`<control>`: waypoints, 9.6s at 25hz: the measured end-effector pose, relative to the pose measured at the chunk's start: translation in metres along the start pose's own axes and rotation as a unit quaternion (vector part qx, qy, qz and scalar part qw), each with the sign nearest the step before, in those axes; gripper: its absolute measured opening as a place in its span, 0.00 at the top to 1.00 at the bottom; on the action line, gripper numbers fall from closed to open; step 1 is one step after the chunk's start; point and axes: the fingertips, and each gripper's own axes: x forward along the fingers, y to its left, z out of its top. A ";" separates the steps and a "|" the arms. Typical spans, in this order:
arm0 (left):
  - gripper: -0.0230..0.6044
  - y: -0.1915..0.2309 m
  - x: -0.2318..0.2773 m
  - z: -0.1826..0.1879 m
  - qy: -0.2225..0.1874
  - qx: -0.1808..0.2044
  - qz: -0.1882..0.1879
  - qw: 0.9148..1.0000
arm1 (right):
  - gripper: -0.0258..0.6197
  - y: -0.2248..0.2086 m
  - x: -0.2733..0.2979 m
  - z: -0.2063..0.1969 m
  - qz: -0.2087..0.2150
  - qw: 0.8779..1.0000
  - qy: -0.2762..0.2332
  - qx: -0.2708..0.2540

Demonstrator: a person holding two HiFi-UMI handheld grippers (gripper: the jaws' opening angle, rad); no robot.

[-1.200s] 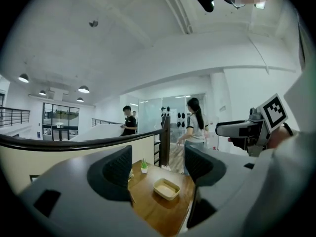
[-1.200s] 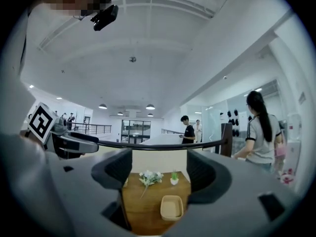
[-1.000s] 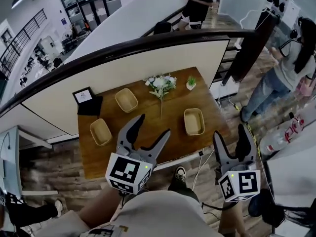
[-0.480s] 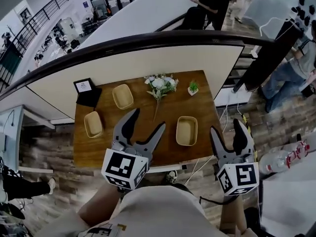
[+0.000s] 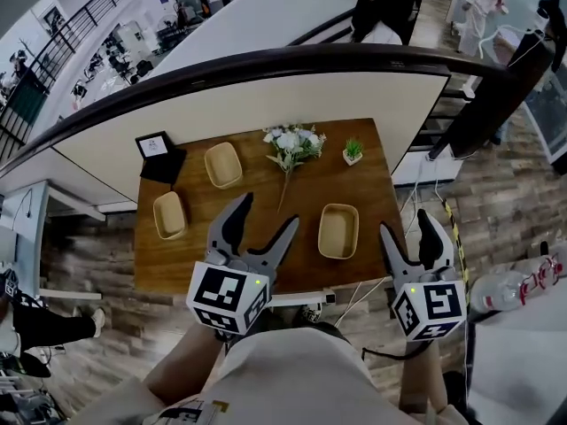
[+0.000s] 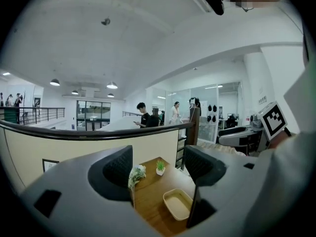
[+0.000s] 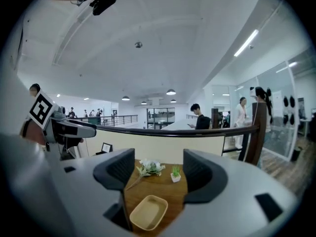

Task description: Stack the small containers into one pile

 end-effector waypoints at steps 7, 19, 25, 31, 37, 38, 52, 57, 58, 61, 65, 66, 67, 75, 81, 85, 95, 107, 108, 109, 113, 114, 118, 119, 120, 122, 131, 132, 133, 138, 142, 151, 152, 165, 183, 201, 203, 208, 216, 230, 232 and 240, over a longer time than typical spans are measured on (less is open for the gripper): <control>0.45 0.004 0.017 -0.012 0.024 -0.011 -0.026 0.999 | 0.49 -0.012 0.016 -0.007 -0.027 0.999 0.017 0.010; 0.45 -0.002 0.081 -0.063 0.092 -0.055 -0.081 0.991 | 0.50 -0.024 0.078 -0.082 -0.041 0.992 0.099 0.073; 0.45 -0.002 0.111 -0.127 0.159 -0.066 -0.084 0.981 | 0.50 -0.021 0.097 -0.144 -0.039 0.983 0.158 0.083; 0.45 -0.006 0.136 -0.205 0.237 -0.125 -0.097 0.958 | 0.52 -0.016 0.111 -0.207 -0.025 0.968 0.212 0.129; 0.46 -0.020 0.150 -0.266 0.294 -0.148 -0.113 0.937 | 0.57 -0.008 0.118 -0.269 -0.025 0.954 0.266 0.138; 0.47 -0.023 0.152 -0.277 0.305 -0.149 -0.116 0.934 | 0.57 -0.006 0.120 -0.279 -0.025 0.951 0.276 0.136; 0.78 -0.044 0.155 -0.357 0.379 -0.140 -0.147 0.903 | 0.81 0.005 0.124 -0.346 -0.038 0.929 0.332 0.162; 0.88 -0.039 0.153 -0.343 0.367 -0.146 -0.142 0.908 | 0.88 0.009 0.126 -0.331 -0.037 0.933 0.321 0.160; 0.88 -0.037 0.152 -0.337 0.362 -0.149 -0.141 0.909 | 0.88 0.011 0.126 -0.325 -0.037 0.934 0.317 0.157; 0.88 -0.031 0.145 -0.313 0.342 -0.153 -0.137 0.917 | 0.88 0.015 0.126 -0.298 -0.035 0.942 0.301 0.147; 0.88 -0.017 0.133 -0.268 0.302 -0.148 -0.135 0.932 | 0.88 0.026 0.127 -0.249 -0.029 0.955 0.267 0.125; 0.88 -0.012 0.131 -0.255 0.290 -0.146 -0.133 0.936 | 0.88 0.029 0.128 -0.236 -0.027 0.959 0.256 0.119; 0.88 -0.008 0.129 -0.241 0.278 -0.143 -0.132 0.941 | 0.88 0.032 0.130 -0.222 -0.025 0.963 0.245 0.114; 0.88 0.030 0.092 -0.155 0.195 -0.135 -0.111 0.965 | 0.89 0.069 0.130 -0.124 0.008 0.981 0.164 0.100; 0.88 0.054 0.055 -0.110 0.154 -0.124 -0.097 0.976 | 0.89 0.105 0.121 -0.072 0.034 0.988 0.125 0.079; 0.88 0.070 0.028 -0.094 0.133 -0.120 -0.084 0.980 | 0.89 0.132 0.116 -0.051 0.051 0.990 0.107 0.072; 0.88 0.098 -0.009 -0.092 0.119 -0.136 -0.060 0.982 | 0.89 0.174 0.122 -0.042 0.094 0.988 0.108 0.061; 0.88 0.171 -0.005 -0.076 0.092 -0.151 -0.020 0.984 | 0.91 0.212 0.190 -0.015 0.147 0.980 0.101 0.087; 0.88 0.181 -0.003 -0.074 0.089 -0.152 -0.014 0.984 | 0.91 0.216 0.201 -0.012 0.154 0.979 0.101 0.092; 0.88 0.191 -0.001 -0.072 0.086 -0.154 -0.008 0.984 | 0.91 0.221 0.211 -0.010 0.160 0.978 0.102 0.093; 0.88 0.227 0.009 -0.072 0.080 -0.178 0.013 0.981 | 0.91 0.239 0.255 -0.011 0.170 0.976 0.118 0.070; 0.88 0.235 0.011 -0.074 0.080 -0.188 0.018 0.979 | 0.91 0.243 0.267 -0.013 0.171 0.976 0.123 0.061; 0.88 0.274 0.024 -0.088 0.088 -0.207 0.042 0.974 | 0.91 0.262 0.313 -0.026 0.179 0.973 0.142 0.041; 0.88 0.283 0.027 -0.093 0.092 -0.211 0.047 0.972 | 0.91 0.267 0.323 -0.030 0.181 0.972 0.147 0.040; 0.88 0.292 0.031 -0.099 0.096 -0.216 0.053 0.970 | 0.91 0.271 0.332 -0.035 0.182 0.970 0.153 0.039; 0.88 0.310 0.037 -0.114 0.103 -0.233 0.066 0.965 | 0.91 0.280 0.349 -0.046 0.186 0.968 0.165 0.040; 0.91 0.364 0.061 -0.193 0.131 -0.303 0.113 0.937 | 0.92 0.313 0.402 -0.126 0.200 0.952 0.222 0.065; 0.91 0.363 0.064 -0.201 0.136 -0.306 0.112 0.935 | 0.93 0.314 0.406 -0.131 0.196 0.952 0.221 0.074; 0.91 0.363 0.065 -0.208 0.141 -0.303 0.113 0.936 | 0.92 0.314 0.410 -0.134 0.190 0.954 0.220 0.077; 0.90 0.379 0.067 -0.239 0.155 -0.298 0.136 0.932 | 0.92 0.310 0.434 -0.153 0.161 0.955 0.231 0.090; 0.87 0.388 0.078 -0.264 0.168 -0.324 0.137 0.921 | 0.92 0.308 0.450 -0.170 0.156 0.951 0.245 0.108; 0.87 0.389 0.107 -0.301 0.195 -0.340 0.120 0.912 | 0.92 0.295 0.475 -0.202 0.113 0.953 0.262 0.099; 0.87 0.389 0.110 -0.305 0.199 -0.338 0.119 0.912 | 0.92 0.293 0.477 -0.203 0.108 0.955 0.262 0.086; 0.85 0.382 0.130 -0.332 0.210 -0.347 0.110 0.907 | 0.88 0.291 0.483 -0.238 0.108 0.942 0.316 -0.035; 0.79 0.376 0.121 -0.341 0.192 -0.370 0.108 0.903 | 0.73 0.281 0.484 -0.273 0.092 0.933 0.347 -0.030; 0.80 0.372 0.033 -0.196 0.118 -0.215 0.119 0.962 | 0.68 0.312 0.382 -0.089 0.170 0.970 0.173 -0.014; 0.80 0.363 0.014 -0.174 0.111 -0.169 0.120 0.972 | 0.68 0.318 0.359 -0.064 0.181 0.972 0.150 -0.019; 0.74 0.341 -0.029 -0.129 0.077 -0.131 0.125 0.980 | 0.68 0.329 0.303 -0.019 0.200 0.974 0.103 -0.026; 0.72 0.304 -0.089 -0.082 0.041 -0.098 0.133 0.985 | 0.67 0.329 0.224 0.014 0.216 0.973 0.070 -0.029; 0.71 0.251 -0.154 -0.090 0.059 -0.079 0.142 0.985 | 0.67 0.319 0.151 0.021 0.220 0.973 0.062 -0.025; 0.71 0.248 -0.156 -0.092 0.064 -0.076 0.142 0.985 | 0.67 0.320 0.148 0.018 0.223 0.972 0.065 -0.026; 0.71 0.254 -0.164 -0.086 0.062 -0.073 0.152 0.984 | 0.67 0.335 0.151 0.011 0.243 0.967 0.072 -0.020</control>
